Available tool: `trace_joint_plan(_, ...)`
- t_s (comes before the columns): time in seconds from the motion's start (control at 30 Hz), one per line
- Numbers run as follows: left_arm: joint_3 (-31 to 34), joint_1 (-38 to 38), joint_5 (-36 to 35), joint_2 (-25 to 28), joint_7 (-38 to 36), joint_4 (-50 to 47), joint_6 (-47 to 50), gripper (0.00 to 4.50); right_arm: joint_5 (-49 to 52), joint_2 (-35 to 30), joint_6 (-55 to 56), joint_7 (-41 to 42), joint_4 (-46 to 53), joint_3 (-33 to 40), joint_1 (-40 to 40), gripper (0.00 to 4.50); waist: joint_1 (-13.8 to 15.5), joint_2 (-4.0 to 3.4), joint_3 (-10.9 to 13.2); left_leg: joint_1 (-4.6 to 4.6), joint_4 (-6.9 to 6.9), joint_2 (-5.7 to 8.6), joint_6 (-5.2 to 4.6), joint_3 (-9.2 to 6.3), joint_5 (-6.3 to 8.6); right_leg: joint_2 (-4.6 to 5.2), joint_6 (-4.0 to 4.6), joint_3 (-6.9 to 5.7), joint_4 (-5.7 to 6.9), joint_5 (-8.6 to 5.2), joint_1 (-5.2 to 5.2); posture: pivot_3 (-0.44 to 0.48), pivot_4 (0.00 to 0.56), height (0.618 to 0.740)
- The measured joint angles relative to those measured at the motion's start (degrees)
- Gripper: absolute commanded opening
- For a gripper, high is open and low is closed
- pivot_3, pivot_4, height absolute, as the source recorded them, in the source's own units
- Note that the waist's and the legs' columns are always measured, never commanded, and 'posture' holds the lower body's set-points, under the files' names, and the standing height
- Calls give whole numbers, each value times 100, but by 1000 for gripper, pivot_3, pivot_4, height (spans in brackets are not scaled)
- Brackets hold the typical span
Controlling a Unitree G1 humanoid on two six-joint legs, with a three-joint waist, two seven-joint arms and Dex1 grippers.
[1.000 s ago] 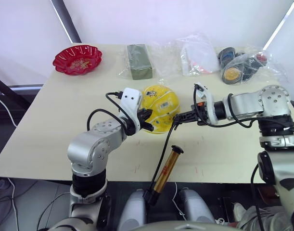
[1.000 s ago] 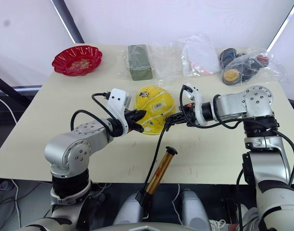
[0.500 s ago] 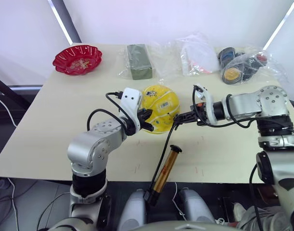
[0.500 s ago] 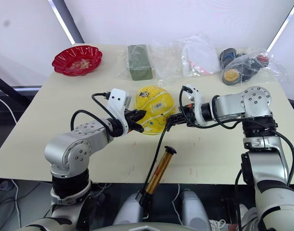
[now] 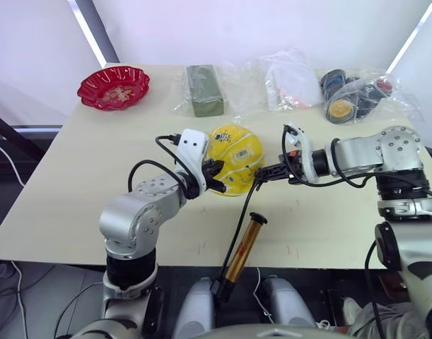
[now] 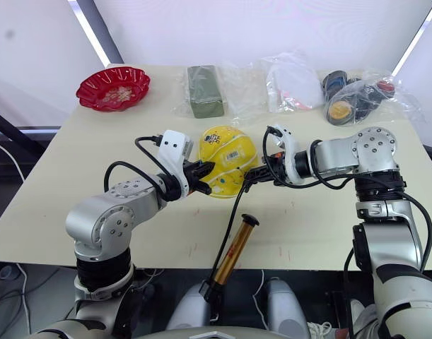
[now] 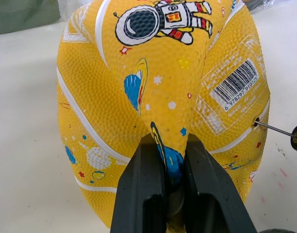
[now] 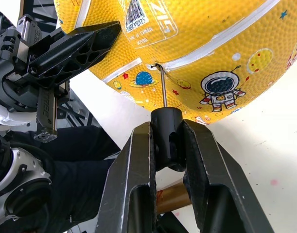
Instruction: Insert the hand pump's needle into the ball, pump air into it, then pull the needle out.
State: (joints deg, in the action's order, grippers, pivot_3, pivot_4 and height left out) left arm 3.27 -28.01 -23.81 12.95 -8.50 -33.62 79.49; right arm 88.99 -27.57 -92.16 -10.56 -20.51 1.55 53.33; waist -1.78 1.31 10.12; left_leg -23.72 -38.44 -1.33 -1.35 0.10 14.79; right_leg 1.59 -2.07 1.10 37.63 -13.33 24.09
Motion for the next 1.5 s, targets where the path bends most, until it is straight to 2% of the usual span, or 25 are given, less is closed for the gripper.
trace_joint_plan(0.3,-28,44,3,121,-23,-28,-39,0,658,251,150,-716,-276,112,3,295,-34,0,0,1,0,-2,0,1,0,-1,0,2,3,0,1,0,150,740)
trace_joint_plan(0.57,-109,154,11,504,-137,-59,-336,0,1832,567,864,-2080,-632,-9,3,295,-47,0,0,-10,0,-5,0,15,0,-5,0,15,12,0,20,0,150,740)
trace_joint_plan(0.77,-211,230,11,883,-389,3,-688,0,2167,765,1178,-2601,-687,-49,3,295,-36,0,0,-19,1,-13,-1,24,0,-2,0,20,8,0,30,0,150,740)
trace_joint_plan(1.17,-321,311,11,1098,-926,419,-1353,0,2146,766,1245,-2667,-691,-67,3,295,-17,0,0,-20,0,-15,-3,32,-2,-3,0,25,17,0,37,0,150,740)
trace_joint_plan(1.5,-362,350,11,1220,-1120,594,-1617,0,1262,864,1243,-1919,-1086,-62,230,295,-25,-1,-1,-8,0,-14,-9,38,-6,-4,-1,35,28,1,37,0,150,740)
